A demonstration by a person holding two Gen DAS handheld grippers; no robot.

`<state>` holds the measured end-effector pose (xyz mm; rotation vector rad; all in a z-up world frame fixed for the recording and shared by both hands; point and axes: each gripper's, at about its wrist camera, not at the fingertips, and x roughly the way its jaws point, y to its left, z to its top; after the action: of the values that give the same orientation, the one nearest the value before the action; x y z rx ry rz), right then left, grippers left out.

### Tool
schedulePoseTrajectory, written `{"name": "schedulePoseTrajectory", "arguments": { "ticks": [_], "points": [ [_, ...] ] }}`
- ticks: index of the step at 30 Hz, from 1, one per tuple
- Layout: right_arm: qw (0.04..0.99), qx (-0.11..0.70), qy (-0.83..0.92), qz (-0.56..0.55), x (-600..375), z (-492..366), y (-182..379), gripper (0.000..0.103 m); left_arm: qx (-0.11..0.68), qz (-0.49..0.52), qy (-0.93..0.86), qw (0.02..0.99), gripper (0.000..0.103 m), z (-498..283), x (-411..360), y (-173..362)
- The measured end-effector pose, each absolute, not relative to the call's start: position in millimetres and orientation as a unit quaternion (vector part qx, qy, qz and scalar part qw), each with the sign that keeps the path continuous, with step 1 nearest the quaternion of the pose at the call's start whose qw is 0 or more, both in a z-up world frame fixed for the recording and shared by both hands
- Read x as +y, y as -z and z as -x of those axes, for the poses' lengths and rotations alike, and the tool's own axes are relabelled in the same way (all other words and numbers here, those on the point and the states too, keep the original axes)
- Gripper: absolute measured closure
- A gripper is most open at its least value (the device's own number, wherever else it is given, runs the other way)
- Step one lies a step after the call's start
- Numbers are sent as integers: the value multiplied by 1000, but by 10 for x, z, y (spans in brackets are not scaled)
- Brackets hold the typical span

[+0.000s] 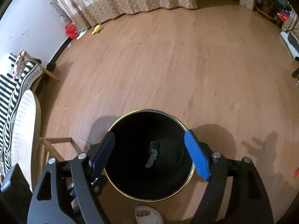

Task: Collect trash
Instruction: 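Carry both wrappers to the black bin and open both tools to drop them, then move both tools back over the table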

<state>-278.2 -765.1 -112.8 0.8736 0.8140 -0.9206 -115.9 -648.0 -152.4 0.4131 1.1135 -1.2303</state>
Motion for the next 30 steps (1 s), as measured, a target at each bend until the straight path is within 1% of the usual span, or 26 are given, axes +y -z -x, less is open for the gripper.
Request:
{"name": "schedulePoseTrajectory", "arguments": {
  "ticks": [1, 2, 4, 6, 8, 11, 16, 19, 23, 25, 30],
  "points": [
    [729, 368, 419, -396, -7652, 2788, 1122, 27, 489, -178, 541, 661, 34, 1161, -6482, 1515],
    [729, 368, 419, -397, -7658, 2788, 1124, 27, 483, -173, 539, 668, 30, 1159, -6477, 1496],
    [730, 367, 418, -397, -7661, 2797, 1113, 26, 481, -167, 542, 669, 29, 1159, -6473, 1461],
    [733, 364, 419, -394, -7644, 2798, 1104, 23, 479, -163, 537, 674, 26, 1152, -6450, 1408],
    [736, 361, 420, -390, -7609, 2786, 1072, 23, 476, -156, 533, 682, 19, 1120, -6371, 1328],
    [745, 345, 416, -391, -7558, 2753, 984, 23, 466, -151, 522, 698, 14, 1009, -6156, 1116],
    [783, 333, 383, -360, -7244, 2426, 707, 22, 435, -126, 489, 745, 10, 658, -5427, 591],
    [814, 337, 339, -330, -6882, 2062, 510, 22, 408, -107, 443, 792, 9, 366, -4720, 256],
    [850, 354, 259, -291, -6220, 1471, 296, 22, 410, -69, 367, 832, 8, -27, -3767, 66],
    [865, 368, 211, -268, -5784, 1135, 217, 22, 416, -51, 326, 847, 8, -200, -3279, -1],
    [888, 393, 97, -218, -4674, 409, 92, 22, 406, -4, 214, 889, 8, -517, -1917, -137]
  ]
}}
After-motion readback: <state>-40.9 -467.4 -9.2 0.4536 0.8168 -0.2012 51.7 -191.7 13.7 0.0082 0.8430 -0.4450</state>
